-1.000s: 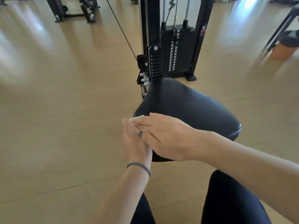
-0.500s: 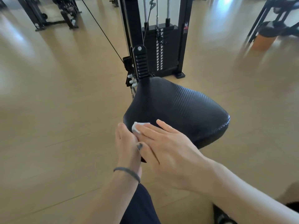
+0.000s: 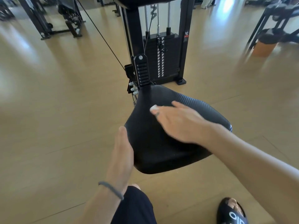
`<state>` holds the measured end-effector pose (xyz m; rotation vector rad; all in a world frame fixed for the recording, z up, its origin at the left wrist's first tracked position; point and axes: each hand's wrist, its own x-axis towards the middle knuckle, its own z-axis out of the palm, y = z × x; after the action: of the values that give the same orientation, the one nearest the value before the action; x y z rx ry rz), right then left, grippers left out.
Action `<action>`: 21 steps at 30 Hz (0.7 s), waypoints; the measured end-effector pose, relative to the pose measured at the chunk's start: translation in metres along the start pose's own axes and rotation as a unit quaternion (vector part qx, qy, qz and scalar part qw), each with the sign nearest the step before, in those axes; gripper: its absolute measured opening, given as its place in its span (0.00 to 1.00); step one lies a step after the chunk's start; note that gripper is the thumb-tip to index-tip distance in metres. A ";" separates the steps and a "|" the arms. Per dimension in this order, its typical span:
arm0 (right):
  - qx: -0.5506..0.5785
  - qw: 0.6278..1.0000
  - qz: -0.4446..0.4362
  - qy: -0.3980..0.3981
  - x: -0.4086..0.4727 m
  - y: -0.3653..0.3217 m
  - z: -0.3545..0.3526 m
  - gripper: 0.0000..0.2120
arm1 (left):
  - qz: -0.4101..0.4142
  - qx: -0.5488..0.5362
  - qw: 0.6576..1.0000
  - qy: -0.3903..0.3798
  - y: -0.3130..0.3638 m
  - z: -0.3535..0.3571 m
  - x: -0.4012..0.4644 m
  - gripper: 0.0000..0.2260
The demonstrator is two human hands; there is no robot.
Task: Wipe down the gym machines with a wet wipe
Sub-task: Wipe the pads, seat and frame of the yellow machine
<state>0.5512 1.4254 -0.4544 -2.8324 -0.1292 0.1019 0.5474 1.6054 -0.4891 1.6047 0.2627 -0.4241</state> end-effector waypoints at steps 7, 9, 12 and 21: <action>0.145 0.986 -0.032 -0.070 0.008 -0.029 0.011 0.20 | 0.243 0.297 0.923 0.026 0.029 -0.015 0.034 0.16; 0.353 0.922 0.022 -0.159 0.017 -0.021 0.005 0.25 | 0.264 0.293 0.919 -0.027 0.046 -0.014 0.039 0.09; 0.579 0.809 0.066 -0.076 0.022 0.001 -0.012 0.27 | 0.288 0.268 0.918 -0.046 0.070 -0.014 0.037 0.04; 0.675 0.738 0.008 -0.014 0.042 -0.010 -0.042 0.25 | 0.197 0.092 0.974 -0.069 0.115 0.008 0.057 0.04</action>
<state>0.5957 1.4271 -0.4136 -1.3530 -0.0075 0.1544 0.6460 1.5832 -0.4092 1.7495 -0.2060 -0.2546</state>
